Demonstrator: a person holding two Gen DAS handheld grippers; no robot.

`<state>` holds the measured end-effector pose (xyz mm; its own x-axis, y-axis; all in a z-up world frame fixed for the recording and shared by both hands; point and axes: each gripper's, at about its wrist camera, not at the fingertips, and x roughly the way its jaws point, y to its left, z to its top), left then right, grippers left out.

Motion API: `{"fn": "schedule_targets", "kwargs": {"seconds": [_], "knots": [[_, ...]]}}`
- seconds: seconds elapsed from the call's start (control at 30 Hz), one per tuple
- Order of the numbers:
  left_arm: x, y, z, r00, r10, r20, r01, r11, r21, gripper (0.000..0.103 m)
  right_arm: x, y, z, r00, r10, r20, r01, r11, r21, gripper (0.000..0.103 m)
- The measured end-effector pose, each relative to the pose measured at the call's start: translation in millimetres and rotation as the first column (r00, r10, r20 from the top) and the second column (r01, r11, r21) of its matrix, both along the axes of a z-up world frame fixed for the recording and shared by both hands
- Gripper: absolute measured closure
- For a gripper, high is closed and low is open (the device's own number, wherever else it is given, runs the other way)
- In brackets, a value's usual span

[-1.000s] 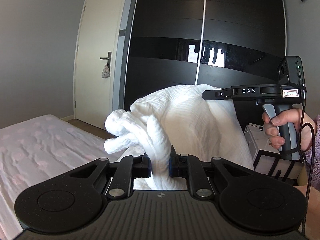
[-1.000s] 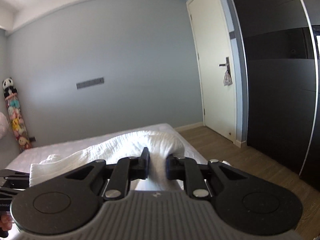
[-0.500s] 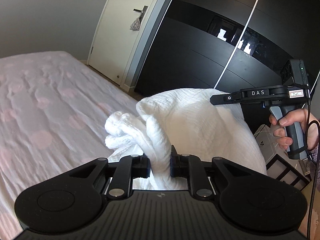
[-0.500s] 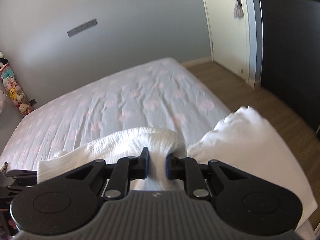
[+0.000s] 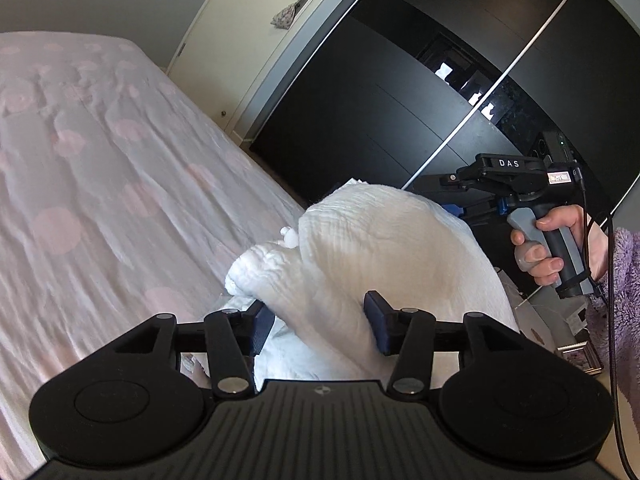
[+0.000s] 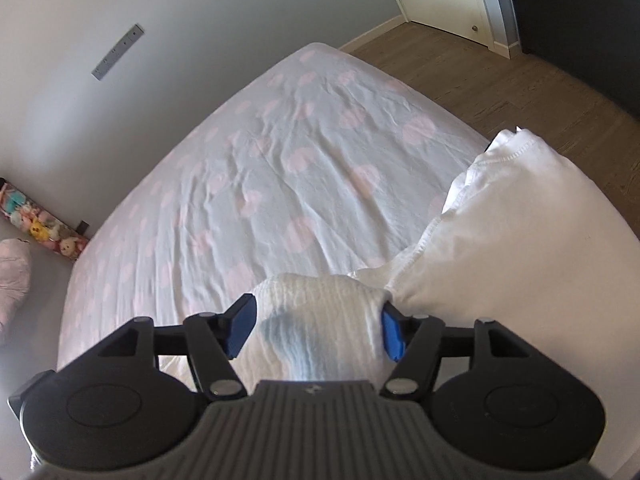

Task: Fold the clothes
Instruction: 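Lift the folded shirt with both grippers and carry it to the clothes stack, then lower the folded shirt onto the white clothes stack and open both grippers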

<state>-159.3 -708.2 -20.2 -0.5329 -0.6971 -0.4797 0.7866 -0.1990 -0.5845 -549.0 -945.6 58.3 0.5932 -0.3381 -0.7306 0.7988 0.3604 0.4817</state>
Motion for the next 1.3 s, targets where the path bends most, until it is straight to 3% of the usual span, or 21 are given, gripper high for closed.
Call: {"fn": "schedule_targets", "kwargs": {"seconds": [0.07, 0.13, 0.23, 0.3, 0.37, 0.5, 0.57, 0.67, 0.83, 1.0, 1.13, 1.27, 1.3], "knots": [[-1.6, 0.0, -1.2, 1.000, -0.001, -0.017, 0.001, 1.000, 0.009, 0.059, 7.4, 1.2, -0.6, 0.999, -0.008, -0.031, 0.008, 1.000, -0.017, 0.038], [-3.5, 3.1, 0.4, 1.000, -0.002, -0.024, 0.002, 1.000, -0.002, 0.080, 14.0, 5.0, 1.0, 0.998, -0.005, -0.064, 0.001, 0.999, -0.051, 0.056], [-7.9, 12.6, 9.9, 1.000, 0.014, 0.020, -0.013, 0.999, -0.046, 0.089, 17.6, 20.1, 12.9, 0.995, 0.033, -0.097, -0.047, 0.988, -0.146, 0.080], [-9.2, 22.3, 18.2, 0.999, 0.026, 0.038, -0.022, 0.995, -0.094, 0.091, 17.3, 36.6, 26.0, 0.990, 0.074, -0.117, -0.099, 0.968, -0.229, 0.084], [-10.4, 36.5, 29.0, 0.997, 0.042, 0.061, -0.031, 0.986, -0.163, 0.091, 14.9, 59.7, 42.7, 0.983, 0.122, -0.136, -0.161, 0.930, -0.329, 0.086], [-21.9, 70.2, 54.9, 0.987, 0.064, 0.144, -0.013, 0.943, -0.331, 0.092, 5.5, 102.4, 71.7, 0.971, 0.187, -0.149, -0.238, 0.820, -0.520, 0.087], [-28.0, 75.4, 60.0, 0.982, 0.077, 0.174, -0.012, 0.937, -0.350, 0.092, 3.6, 112.5, 77.7, 0.967, 0.189, -0.170, -0.253, 0.780, -0.572, 0.087], [-29.8, 67.5, 53.7, 0.978, 0.094, 0.187, -0.035, 0.953, -0.300, 0.092, 10.0, 102.7, 64.8, 0.966, 0.162, -0.199, -0.247, 0.796, -0.552, 0.087], [-25.5, 39.0, 27.3, 0.970, 0.095, 0.224, -0.056, 0.983, -0.172, 0.092, 37.2, 77.9, 26.5, 0.939, 0.144, -0.312, -0.292, 0.814, -0.503, 0.088], [-21.5, 18.2, 2.7, 0.973, 0.084, 0.216, -0.067, 0.994, -0.085, 0.092, 60.2, 50.8, -13.3, 0.892, 0.128, -0.433, -0.332, 0.836, -0.438, 0.088], [-21.6, 9.4, -9.6, 0.975, 0.080, 0.206, -0.074, 0.997, -0.036, 0.092, 61.3, 35.4, -41.4, 0.878, 0.104, -0.468, -0.316, 0.860, -0.401, 0.088], [-21.9, 11.7, 0.1, 0.970, 0.087, 0.228, -0.083, 0.996, -0.025, 0.087, 49.2, 35.0, -39.4, 0.910, 0.053, -0.412, -0.235, 0.884, -0.404, 0.082], [-20.6, 14.6, 5.0, 0.968, 0.091, 0.233, -0.087, 0.996, -0.025, 0.084, 44.0, 37.6, -33.3, 0.917, 0.034, -0.398, -0.211, 0.886, -0.412, 0.072]]}}
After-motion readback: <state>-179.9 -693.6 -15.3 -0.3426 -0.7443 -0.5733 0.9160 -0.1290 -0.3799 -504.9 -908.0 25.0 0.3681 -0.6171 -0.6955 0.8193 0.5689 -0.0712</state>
